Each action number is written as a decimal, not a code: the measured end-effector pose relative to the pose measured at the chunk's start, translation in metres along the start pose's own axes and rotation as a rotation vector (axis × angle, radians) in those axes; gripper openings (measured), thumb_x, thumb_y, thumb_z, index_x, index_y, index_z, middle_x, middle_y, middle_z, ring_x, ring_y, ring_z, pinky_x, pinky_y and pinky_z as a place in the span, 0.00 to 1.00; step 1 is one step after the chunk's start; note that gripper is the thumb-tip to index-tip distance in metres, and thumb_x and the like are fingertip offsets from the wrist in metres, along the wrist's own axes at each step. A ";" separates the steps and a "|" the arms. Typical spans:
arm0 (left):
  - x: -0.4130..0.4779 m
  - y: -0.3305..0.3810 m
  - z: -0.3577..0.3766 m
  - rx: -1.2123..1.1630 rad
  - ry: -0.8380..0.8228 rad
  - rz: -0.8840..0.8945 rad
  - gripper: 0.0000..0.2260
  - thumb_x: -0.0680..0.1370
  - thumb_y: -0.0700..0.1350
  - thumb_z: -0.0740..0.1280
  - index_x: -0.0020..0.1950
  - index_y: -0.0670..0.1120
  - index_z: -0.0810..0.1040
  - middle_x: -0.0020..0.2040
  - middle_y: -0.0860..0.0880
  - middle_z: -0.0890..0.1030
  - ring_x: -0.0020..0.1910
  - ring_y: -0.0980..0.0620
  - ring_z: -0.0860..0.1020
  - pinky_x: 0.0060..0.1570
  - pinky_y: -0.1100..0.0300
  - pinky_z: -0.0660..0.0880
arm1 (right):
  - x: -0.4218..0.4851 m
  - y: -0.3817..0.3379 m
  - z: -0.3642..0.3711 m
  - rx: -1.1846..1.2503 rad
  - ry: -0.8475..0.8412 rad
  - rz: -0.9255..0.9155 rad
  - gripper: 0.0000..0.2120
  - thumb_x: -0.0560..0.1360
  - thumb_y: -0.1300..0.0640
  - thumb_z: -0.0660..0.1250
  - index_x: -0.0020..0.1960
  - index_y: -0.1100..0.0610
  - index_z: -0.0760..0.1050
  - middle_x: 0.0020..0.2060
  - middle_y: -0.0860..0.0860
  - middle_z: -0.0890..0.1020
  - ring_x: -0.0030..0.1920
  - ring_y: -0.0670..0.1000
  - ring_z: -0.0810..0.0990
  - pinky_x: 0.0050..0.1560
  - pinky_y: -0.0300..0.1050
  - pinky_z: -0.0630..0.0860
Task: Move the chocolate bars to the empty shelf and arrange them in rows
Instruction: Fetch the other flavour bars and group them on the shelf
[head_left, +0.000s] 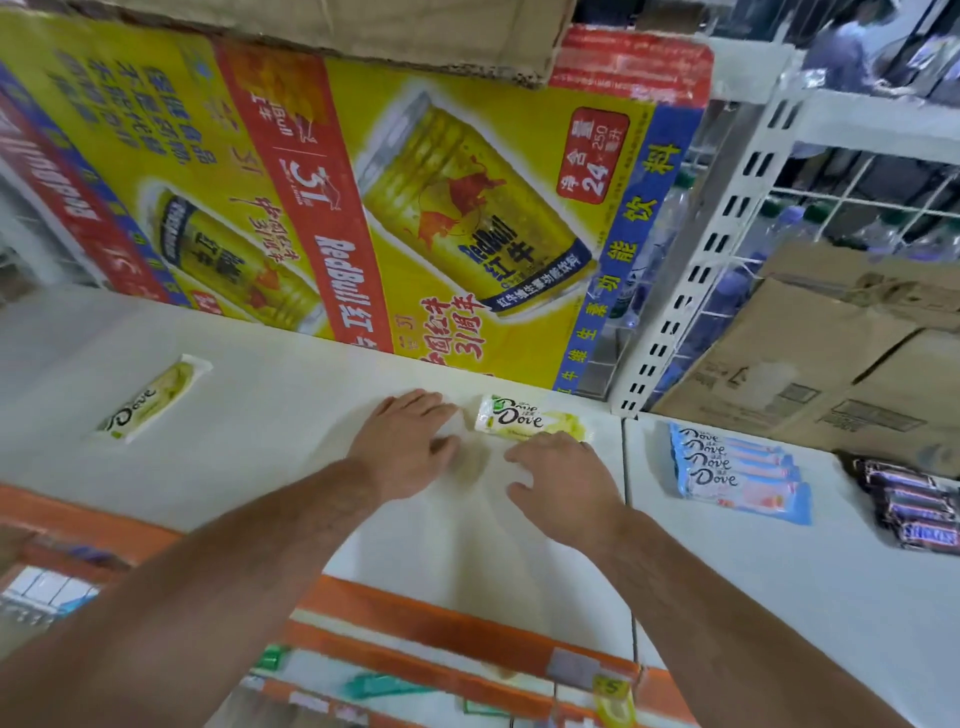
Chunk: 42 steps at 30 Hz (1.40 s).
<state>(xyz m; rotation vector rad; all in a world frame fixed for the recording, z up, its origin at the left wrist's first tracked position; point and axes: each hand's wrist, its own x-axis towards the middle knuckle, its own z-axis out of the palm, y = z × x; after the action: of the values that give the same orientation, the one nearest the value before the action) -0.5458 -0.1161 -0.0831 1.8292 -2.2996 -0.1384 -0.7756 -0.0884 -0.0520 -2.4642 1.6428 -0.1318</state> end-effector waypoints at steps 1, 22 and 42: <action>-0.002 0.000 -0.001 -0.023 -0.006 -0.018 0.26 0.77 0.60 0.54 0.73 0.54 0.68 0.75 0.53 0.66 0.75 0.53 0.61 0.74 0.54 0.56 | 0.001 -0.002 0.000 0.006 -0.003 -0.029 0.20 0.74 0.47 0.62 0.65 0.46 0.74 0.61 0.48 0.77 0.62 0.53 0.71 0.63 0.46 0.68; -0.098 -0.210 -0.096 0.037 0.165 -0.237 0.21 0.75 0.58 0.61 0.63 0.50 0.78 0.62 0.50 0.79 0.63 0.47 0.75 0.65 0.54 0.70 | 0.104 -0.237 0.028 0.041 -0.032 -0.291 0.14 0.75 0.49 0.61 0.59 0.48 0.77 0.55 0.50 0.80 0.56 0.55 0.75 0.55 0.52 0.74; -0.135 -0.362 -0.122 -0.083 0.113 -0.337 0.18 0.78 0.52 0.61 0.65 0.48 0.77 0.63 0.49 0.79 0.63 0.46 0.73 0.62 0.53 0.70 | 0.210 -0.365 0.056 -0.110 -0.203 -0.355 0.24 0.74 0.44 0.65 0.67 0.50 0.68 0.67 0.51 0.72 0.70 0.53 0.66 0.64 0.50 0.68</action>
<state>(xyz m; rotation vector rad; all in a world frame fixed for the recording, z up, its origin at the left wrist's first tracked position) -0.1463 -0.0616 -0.0486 2.1066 -1.8677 -0.1718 -0.3544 -0.1395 -0.0407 -2.7254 1.1516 0.1627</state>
